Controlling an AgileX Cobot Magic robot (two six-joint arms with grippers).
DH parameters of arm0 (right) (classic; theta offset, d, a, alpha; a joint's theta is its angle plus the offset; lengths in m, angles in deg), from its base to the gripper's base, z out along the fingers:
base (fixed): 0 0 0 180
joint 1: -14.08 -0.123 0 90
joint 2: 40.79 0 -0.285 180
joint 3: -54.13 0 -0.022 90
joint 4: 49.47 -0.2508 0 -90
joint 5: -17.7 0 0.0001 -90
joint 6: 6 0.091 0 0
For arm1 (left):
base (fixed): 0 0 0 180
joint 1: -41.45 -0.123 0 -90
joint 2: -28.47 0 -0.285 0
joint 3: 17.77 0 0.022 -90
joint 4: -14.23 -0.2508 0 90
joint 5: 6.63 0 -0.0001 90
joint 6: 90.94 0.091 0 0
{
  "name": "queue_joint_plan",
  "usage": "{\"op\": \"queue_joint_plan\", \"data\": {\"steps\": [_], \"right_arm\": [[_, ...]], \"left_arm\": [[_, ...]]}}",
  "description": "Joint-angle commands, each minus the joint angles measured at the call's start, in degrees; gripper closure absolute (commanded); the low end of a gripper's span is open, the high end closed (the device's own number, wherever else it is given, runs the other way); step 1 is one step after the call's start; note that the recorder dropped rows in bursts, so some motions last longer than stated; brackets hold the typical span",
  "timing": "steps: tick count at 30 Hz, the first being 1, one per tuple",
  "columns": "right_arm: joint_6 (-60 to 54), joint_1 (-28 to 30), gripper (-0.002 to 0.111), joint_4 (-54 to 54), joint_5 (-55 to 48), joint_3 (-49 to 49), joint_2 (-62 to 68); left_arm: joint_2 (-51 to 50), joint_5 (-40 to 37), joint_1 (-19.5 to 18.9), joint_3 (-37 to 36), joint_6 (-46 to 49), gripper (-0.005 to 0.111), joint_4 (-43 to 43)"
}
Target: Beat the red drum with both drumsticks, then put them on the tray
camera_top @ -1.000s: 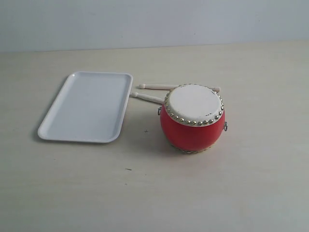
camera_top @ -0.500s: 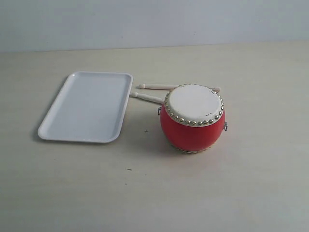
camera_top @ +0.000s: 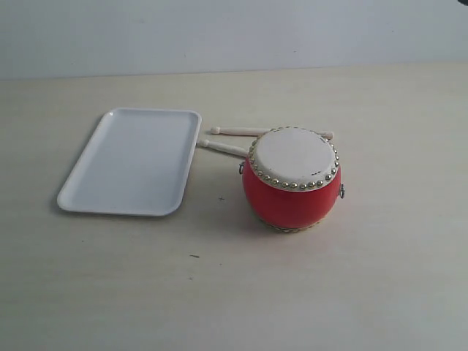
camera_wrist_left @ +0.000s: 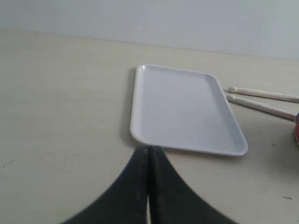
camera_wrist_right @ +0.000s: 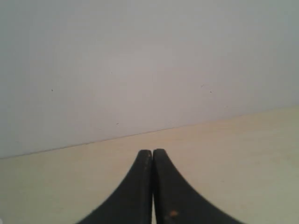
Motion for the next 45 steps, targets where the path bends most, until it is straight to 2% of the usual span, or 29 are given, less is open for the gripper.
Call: {"op": "queue_joint_plan", "data": {"steps": [1,5,7,11,14,17,21,23,25,28,30,31,33,35,40,45], "right_arm": [[17.08,-5.88,0.108,24.89,-2.87,13.30,9.16],[21.31,-10.07,0.108,39.89,-2.66,23.42,16.86],[21.77,-11.26,0.108,41.08,-2.66,27.93,20.72],[9.42,-11.71,0.108,41.08,-4.42,34.54,26.90],[-4.64,-11.71,0.108,41.08,-13.11,37.81,30.60],[-19.26,-11.71,0.108,41.08,-29.77,38.29,33.19],[-27.89,-11.29,0.108,39.84,-45.02,38.29,35.56],[-36.44,-11.01,0.108,30.56,-45.56,38.29,35.67],[-49.83,-11.01,0.108,17.19,-45.45,39.70,35.67],[-79.46,-11.01,0.108,-14.82,-47.41,44.98,35.67],[-96.79,-11.01,0.108,-38.42,-53.29,50.45,35.96],[-102.60,-11.01,0.108,-47.12,-57.03,53.42,36.30],[-107.80,-11.31,0.108,-57.98,-63.28,58.69,37.28],[-108.97,-12.28,0.108,-63.05,-69.32,64.10,38.64],[-111.13,-16.90,0.108,-62.49,-81.52,75.23,43.67],[-118.86,-20.66,0.108,-62.72,-81.52,80.32,48.67]], "left_arm": [[0.38,0.12,0.35,-0.20,-0.05,0.107,-0.06],[0.38,0.12,0.35,-0.20,-0.05,0.107,-0.06],[0.38,0.12,0.35,-0.20,-0.05,0.107,-0.06],[0.38,0.12,0.35,-0.20,-0.05,0.107,-0.06],[0.38,0.12,0.35,-0.20,-0.05,0.107,-0.06],[0.38,0.12,0.35,-0.20,-0.05,0.107,-0.06],[0.38,0.12,0.35,-0.20,-0.05,0.107,-0.06],[0.38,0.12,0.35,-0.20,-0.05,0.107,-0.06],[0.38,0.12,0.35,-0.20,-0.05,0.107,-0.06],[0.38,0.12,0.35,-0.20,-0.05,0.107,-0.06],[0.38,0.12,0.35,-0.20,-0.05,0.107,-0.06],[0.38,0.12,0.35,-0.20,-0.05,0.107,-0.06],[0.38,0.12,0.35,-0.20,-0.05,0.107,-0.06],[0.38,0.12,0.35,-0.20,-0.05,0.107,-0.06],[0.38,0.12,0.35,-0.20,-0.05,0.107,-0.06],[0.38,0.12,0.35,-0.20,-0.05,0.107,-0.06]]}}
